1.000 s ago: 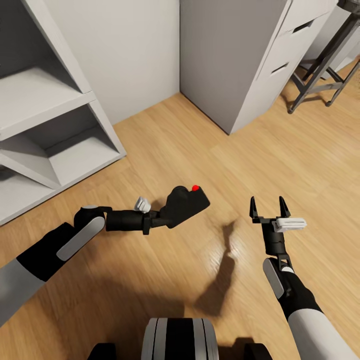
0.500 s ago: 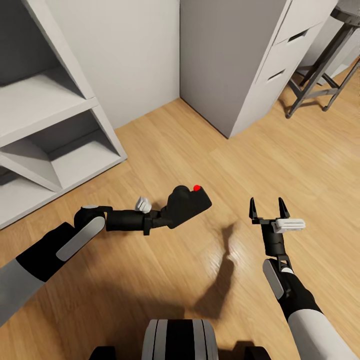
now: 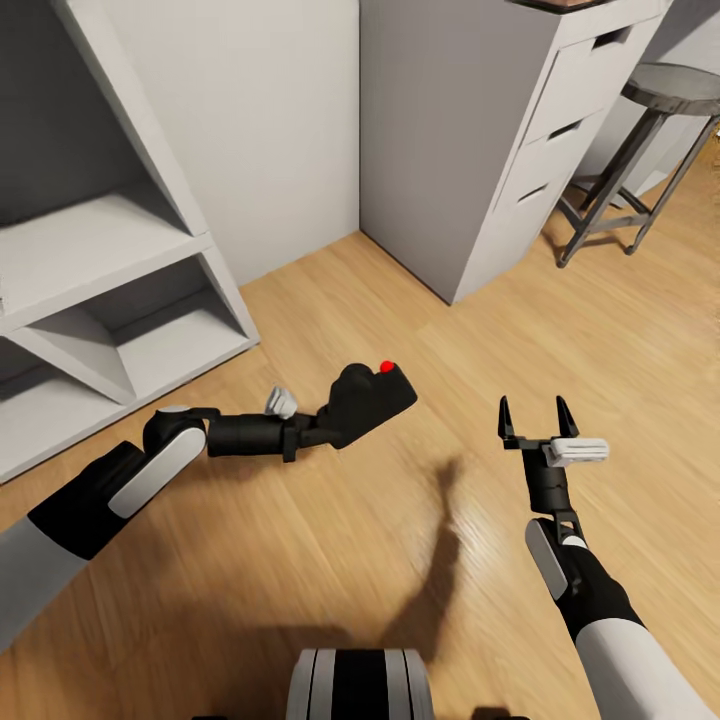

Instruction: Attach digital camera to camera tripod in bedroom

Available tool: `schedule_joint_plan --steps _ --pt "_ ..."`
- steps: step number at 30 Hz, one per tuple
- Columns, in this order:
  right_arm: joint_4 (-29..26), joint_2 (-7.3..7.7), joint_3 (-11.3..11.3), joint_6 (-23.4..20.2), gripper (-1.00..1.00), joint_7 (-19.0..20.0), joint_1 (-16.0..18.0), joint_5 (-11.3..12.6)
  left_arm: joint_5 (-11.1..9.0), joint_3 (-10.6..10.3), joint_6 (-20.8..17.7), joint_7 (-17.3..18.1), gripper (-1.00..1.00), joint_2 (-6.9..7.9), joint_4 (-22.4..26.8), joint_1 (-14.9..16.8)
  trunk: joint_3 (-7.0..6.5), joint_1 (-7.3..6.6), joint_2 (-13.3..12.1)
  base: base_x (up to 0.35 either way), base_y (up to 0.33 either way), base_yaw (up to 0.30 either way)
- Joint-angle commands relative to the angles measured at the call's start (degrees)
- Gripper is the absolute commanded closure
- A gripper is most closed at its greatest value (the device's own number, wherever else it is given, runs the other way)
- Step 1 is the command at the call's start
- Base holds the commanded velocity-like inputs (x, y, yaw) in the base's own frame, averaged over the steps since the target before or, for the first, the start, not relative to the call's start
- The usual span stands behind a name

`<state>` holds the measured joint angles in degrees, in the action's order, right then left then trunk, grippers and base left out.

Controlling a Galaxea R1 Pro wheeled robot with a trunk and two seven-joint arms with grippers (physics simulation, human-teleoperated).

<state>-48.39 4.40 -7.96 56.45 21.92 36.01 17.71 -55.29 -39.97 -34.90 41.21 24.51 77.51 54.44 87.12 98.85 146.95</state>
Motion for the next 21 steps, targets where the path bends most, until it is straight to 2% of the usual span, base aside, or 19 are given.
schedule_joint_plan --steps 1,7,15,16,21 --pt "0.1 0.0 0.0 0.1 -1.0 0.6 0.0 0.5 -0.4 0.1 -0.3 0.0 1.0 0.05 0.1 0.1 -0.29 -0.03 0.0 0.0 0.0 0.0" --pt "1.8 0.0 0.0 0.1 -1.0 0.6 0.0 0.5 -0.3 0.8 -0.6 0.0 1.0 0.0 0.3 0.1 -2.03 -0.19 -0.1 0.0 0.0 0.0" --pt "11.9 0.02 -0.1 0.4 -1.0 0.7 0.0 0.4 -0.3 0.9 -1.2 -0.1 1.0 0.01 0.3 0.1 -3.85 -0.39 -0.2 0.0 0.0 0.0" --pt "15.8 0.22 -0.1 0.4 -1.0 0.6 0.0 0.4 -0.3 1.0 -1.3 -0.1 1.0 0.01 0.4 0.1 -4.01 -0.42 -0.2 0.0 0.0 0.0" --pt "22.7 0.44 -0.2 0.4 -1.0 0.5 0.0 0.4 -0.3 1.2 -1.3 -0.1 1.0 0.02 0.4 0.1 -4.77 -0.55 -0.3 0.0 0.0 0.0"
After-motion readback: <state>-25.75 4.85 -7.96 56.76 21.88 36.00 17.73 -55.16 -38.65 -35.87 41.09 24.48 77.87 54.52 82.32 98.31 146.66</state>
